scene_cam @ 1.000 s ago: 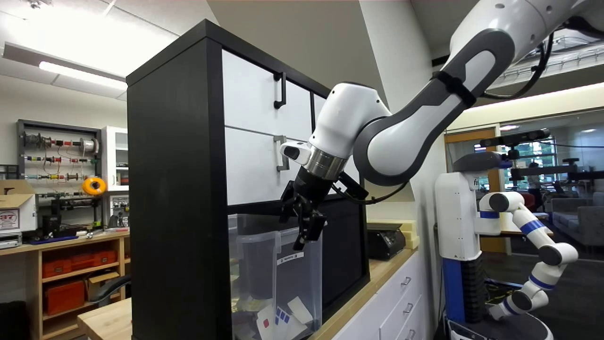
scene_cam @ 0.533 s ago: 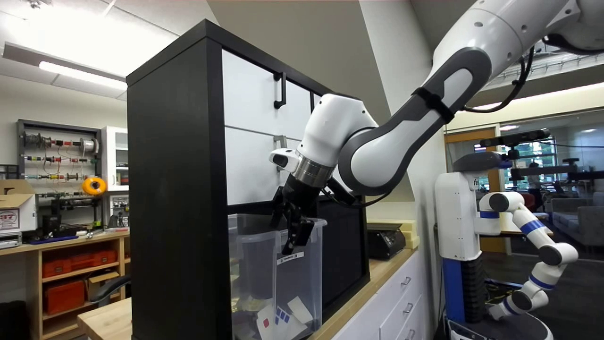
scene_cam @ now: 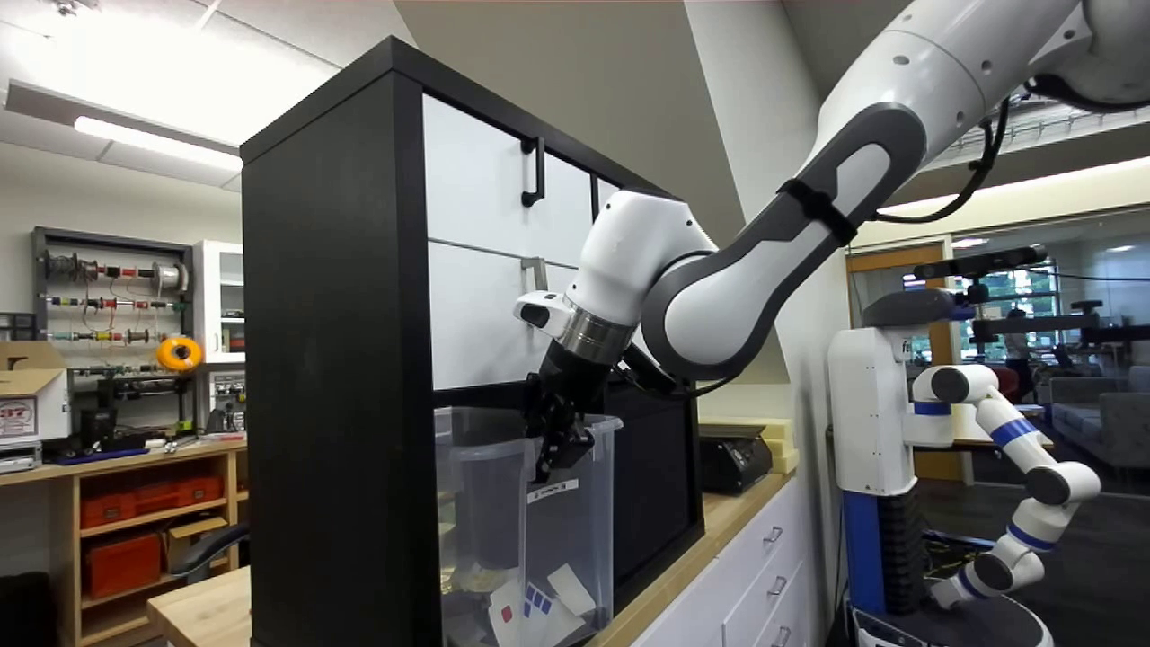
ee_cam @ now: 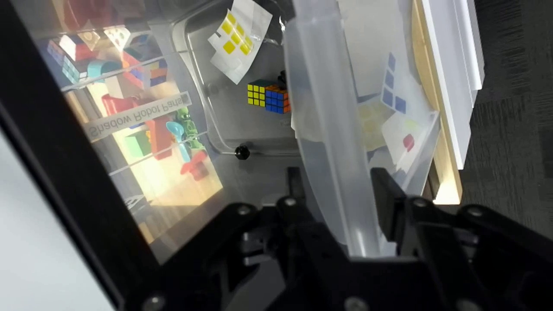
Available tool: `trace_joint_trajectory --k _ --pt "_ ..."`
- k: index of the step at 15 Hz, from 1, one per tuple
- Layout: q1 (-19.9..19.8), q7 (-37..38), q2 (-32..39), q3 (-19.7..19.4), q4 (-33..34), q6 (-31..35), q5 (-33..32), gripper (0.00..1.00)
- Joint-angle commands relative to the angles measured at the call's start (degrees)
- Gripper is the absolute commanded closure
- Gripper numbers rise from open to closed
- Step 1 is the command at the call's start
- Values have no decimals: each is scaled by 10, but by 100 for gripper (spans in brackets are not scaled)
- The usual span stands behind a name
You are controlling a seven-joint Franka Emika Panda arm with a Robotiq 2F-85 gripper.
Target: Pull out the clear storage bin from under the cabinet
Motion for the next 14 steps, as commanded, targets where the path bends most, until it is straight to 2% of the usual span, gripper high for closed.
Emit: trace_joint_trajectory --k 1,2,8,14 --pt "-4 -5 -18 -4 -12 6 -10 87" --pt "-4 -9 -23 -5 -18 9 -11 89" --pt "-10 -9 -58 -3 -76 30 -5 89" --pt "-12 4 -122 -11 -173 53 -7 89"
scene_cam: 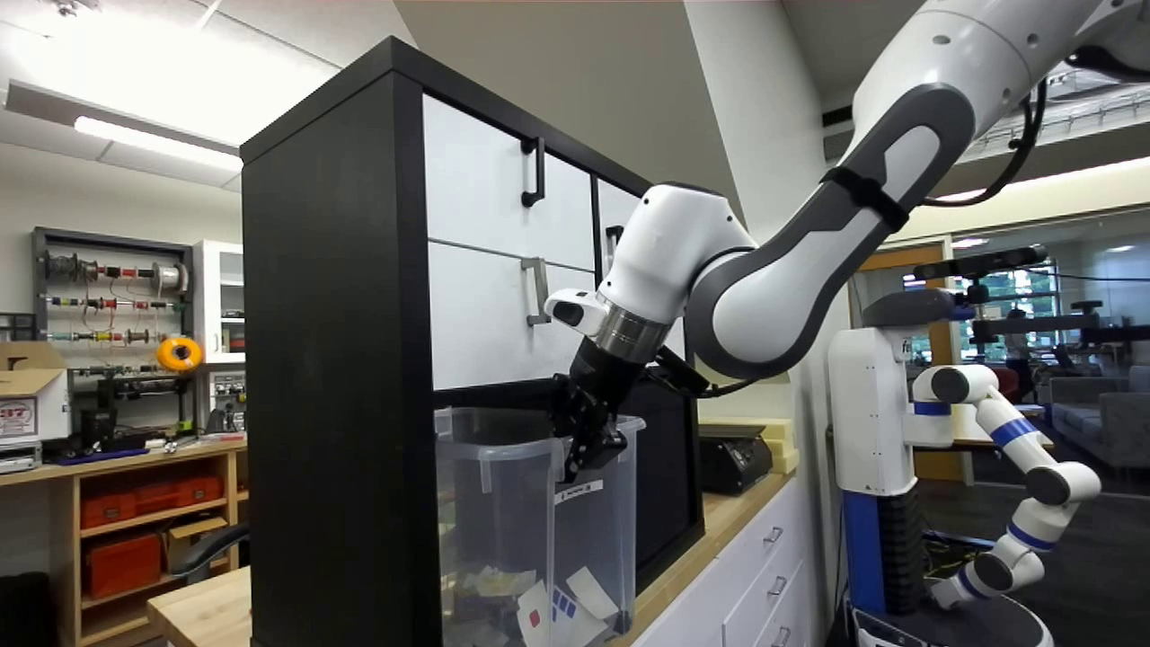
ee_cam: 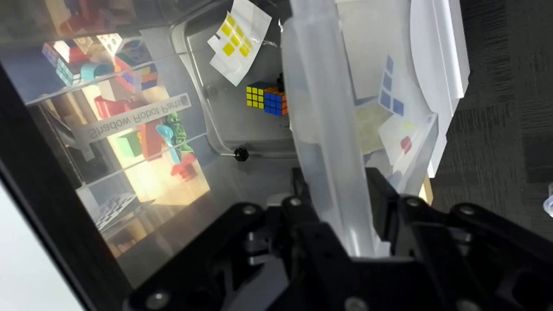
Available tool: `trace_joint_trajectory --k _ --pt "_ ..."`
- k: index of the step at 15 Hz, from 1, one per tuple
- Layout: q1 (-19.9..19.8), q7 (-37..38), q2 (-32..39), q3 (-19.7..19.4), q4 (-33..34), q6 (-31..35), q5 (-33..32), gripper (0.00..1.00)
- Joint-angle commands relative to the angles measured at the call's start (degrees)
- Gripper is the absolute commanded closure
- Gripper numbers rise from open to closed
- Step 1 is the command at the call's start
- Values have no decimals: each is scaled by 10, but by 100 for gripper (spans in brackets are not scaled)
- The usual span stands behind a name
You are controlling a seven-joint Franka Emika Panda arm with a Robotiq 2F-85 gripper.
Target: Pull out the clear storage bin from under the cabinet
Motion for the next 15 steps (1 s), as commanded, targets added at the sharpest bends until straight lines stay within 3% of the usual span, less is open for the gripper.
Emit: trace_joint_trajectory --k 1,13,14,15 --pt "-8 17 -76 -7 -99 19 -7 89" --pt "-7 28 -179 -16 -226 21 -20 89" --pt "-6 31 -181 -16 -227 13 -21 39" --pt "-6 31 -183 -15 -229 15 -20 38"
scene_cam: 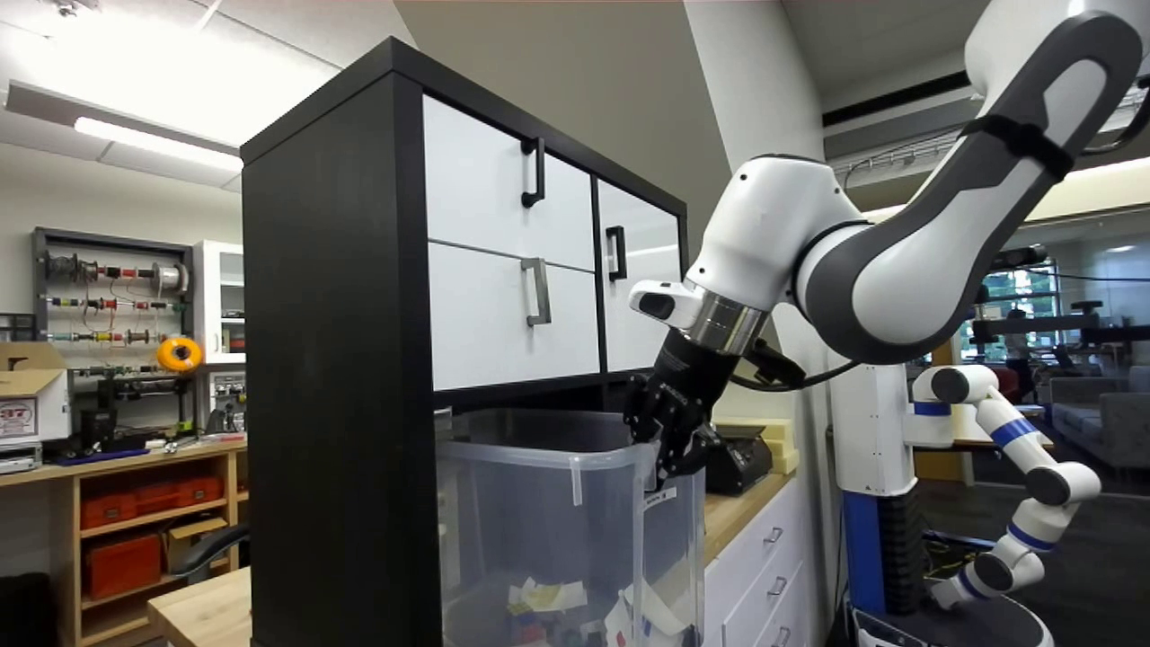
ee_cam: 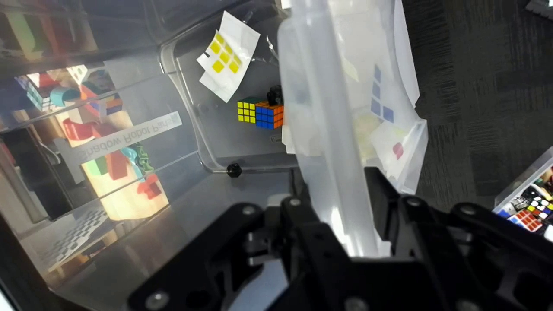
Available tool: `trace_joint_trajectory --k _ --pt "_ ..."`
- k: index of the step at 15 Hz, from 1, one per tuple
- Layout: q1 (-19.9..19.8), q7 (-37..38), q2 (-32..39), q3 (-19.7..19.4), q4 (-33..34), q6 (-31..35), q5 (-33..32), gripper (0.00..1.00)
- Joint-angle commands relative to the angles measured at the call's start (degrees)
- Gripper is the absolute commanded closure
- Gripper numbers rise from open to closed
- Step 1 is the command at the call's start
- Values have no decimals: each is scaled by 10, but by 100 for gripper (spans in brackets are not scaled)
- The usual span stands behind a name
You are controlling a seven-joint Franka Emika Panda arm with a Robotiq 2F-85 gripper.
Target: Pull out the clear storage bin from under the cabinet
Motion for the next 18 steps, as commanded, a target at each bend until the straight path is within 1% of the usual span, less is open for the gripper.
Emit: trace_joint_trajectory --k 1,3,6,12,16,18 --pt "-4 37 -38 -4 -39 -2 -7 33" --pt "-4 46 -41 -4 -41 -2 -5 21" --pt "-3 58 -42 -4 -41 -3 -5 1" --pt "-1 75 -47 -1 -39 -10 3 0" --pt "5 110 -58 6 -26 -49 23 0" --pt "9 127 -66 11 -14 -85 45 0"
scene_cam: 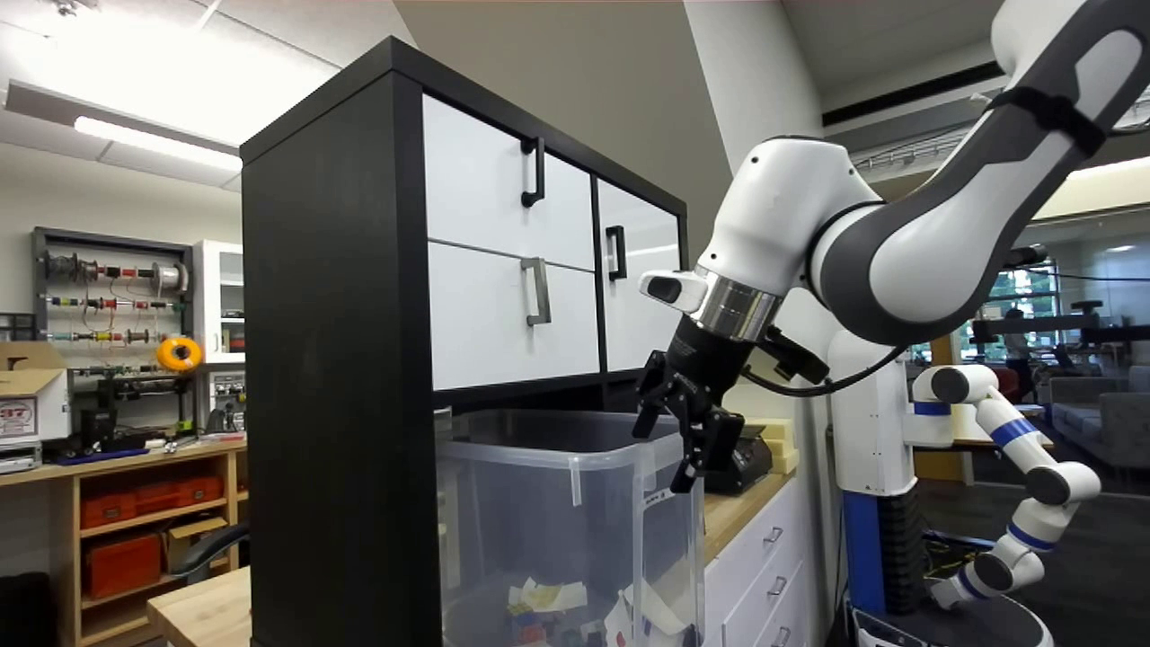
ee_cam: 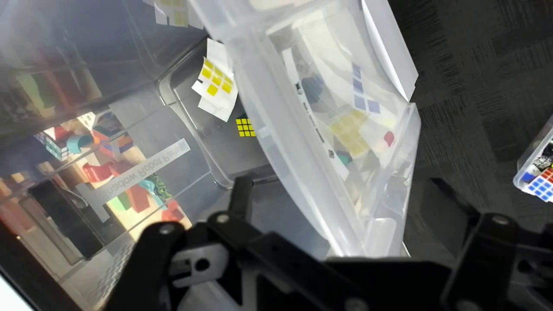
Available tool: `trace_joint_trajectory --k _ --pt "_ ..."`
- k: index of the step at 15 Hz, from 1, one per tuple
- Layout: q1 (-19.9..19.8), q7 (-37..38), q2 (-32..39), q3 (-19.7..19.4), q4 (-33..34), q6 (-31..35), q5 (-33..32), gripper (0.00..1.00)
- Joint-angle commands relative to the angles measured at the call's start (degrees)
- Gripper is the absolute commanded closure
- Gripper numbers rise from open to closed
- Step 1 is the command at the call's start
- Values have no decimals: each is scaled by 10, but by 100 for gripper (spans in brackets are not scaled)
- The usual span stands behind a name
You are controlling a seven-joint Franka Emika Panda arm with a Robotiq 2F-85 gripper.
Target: Pull out the clear storage bin from under the cabinet
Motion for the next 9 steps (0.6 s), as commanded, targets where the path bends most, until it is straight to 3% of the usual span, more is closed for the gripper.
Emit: trace_joint_trajectory --k 1,9 --pt "10 35 -36 10 14 -78 39 0" --pt "17 118 -44 20 109 -269 100 0"
